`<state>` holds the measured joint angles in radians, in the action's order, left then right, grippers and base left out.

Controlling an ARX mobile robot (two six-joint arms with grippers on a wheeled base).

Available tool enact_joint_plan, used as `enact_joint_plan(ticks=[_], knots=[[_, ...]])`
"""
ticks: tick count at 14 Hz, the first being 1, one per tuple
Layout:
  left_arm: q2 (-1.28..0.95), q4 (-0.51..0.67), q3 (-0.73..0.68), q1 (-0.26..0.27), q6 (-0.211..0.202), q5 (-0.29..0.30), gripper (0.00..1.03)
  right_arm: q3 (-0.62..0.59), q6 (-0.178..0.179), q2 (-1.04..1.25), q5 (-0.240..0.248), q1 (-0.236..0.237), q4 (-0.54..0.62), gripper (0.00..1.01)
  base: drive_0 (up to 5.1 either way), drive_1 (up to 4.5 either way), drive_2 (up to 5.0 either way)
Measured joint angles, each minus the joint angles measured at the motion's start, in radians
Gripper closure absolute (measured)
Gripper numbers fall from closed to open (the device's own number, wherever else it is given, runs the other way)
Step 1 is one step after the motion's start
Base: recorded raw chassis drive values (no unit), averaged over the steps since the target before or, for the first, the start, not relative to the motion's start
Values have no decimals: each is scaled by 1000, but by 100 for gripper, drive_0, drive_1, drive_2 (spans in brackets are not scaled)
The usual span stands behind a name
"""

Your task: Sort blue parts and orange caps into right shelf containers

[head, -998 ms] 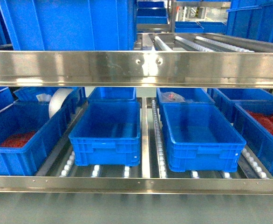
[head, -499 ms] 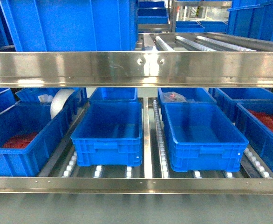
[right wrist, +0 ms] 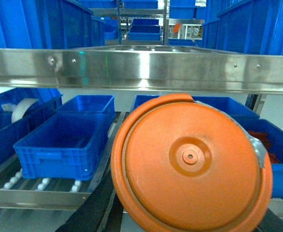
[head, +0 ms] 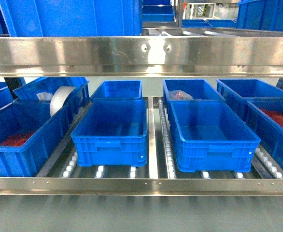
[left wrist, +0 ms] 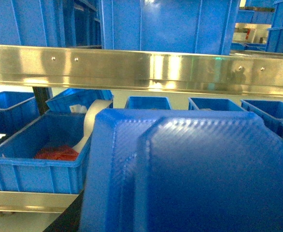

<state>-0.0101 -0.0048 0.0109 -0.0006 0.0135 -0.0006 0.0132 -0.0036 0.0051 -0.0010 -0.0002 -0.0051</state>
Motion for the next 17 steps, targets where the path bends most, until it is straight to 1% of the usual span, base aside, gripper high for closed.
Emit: enact_joint_plan(ticks=[17], knots=[[0,-3,0,0,-3,-1,60,0,3,0,0,0,0,58,0,0,0]])
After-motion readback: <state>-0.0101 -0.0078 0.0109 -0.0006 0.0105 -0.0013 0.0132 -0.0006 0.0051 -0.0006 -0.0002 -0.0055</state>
